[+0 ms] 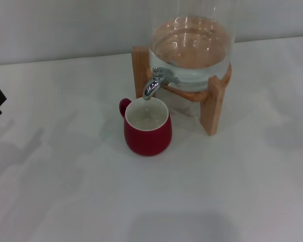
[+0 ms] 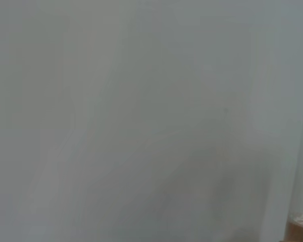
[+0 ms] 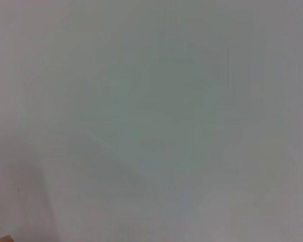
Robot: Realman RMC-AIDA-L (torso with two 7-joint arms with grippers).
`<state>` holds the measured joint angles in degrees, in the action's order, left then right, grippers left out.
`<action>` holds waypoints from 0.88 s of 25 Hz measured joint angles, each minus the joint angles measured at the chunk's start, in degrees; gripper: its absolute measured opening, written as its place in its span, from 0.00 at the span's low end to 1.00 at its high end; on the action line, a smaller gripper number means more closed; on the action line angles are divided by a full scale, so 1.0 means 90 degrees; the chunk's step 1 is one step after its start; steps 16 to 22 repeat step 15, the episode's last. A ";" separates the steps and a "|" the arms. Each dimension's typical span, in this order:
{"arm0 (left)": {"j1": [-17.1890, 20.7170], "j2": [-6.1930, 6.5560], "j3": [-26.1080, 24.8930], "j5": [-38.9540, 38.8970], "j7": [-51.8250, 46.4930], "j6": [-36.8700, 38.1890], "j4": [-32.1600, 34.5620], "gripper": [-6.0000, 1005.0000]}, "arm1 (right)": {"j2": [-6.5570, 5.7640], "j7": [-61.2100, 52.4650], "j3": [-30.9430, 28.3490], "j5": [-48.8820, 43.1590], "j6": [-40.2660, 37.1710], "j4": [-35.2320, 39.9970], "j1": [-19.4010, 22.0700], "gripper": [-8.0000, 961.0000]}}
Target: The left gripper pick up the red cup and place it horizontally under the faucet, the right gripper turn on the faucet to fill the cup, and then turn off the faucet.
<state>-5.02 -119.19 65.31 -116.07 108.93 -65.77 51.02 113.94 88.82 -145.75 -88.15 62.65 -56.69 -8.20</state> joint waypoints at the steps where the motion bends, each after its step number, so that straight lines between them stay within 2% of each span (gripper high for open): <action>1: 0.0004 0.0000 -0.0001 0.0002 -0.0006 0.0003 -0.0001 0.88 | 0.0000 -0.0006 0.0001 0.0000 0.0006 -0.0001 0.0001 0.75; 22: 0.0020 0.0002 -0.0001 -0.0021 -0.0099 -0.0028 -0.0002 0.88 | -0.0005 -0.0014 0.0011 -0.0001 0.0095 -0.0016 0.0022 0.75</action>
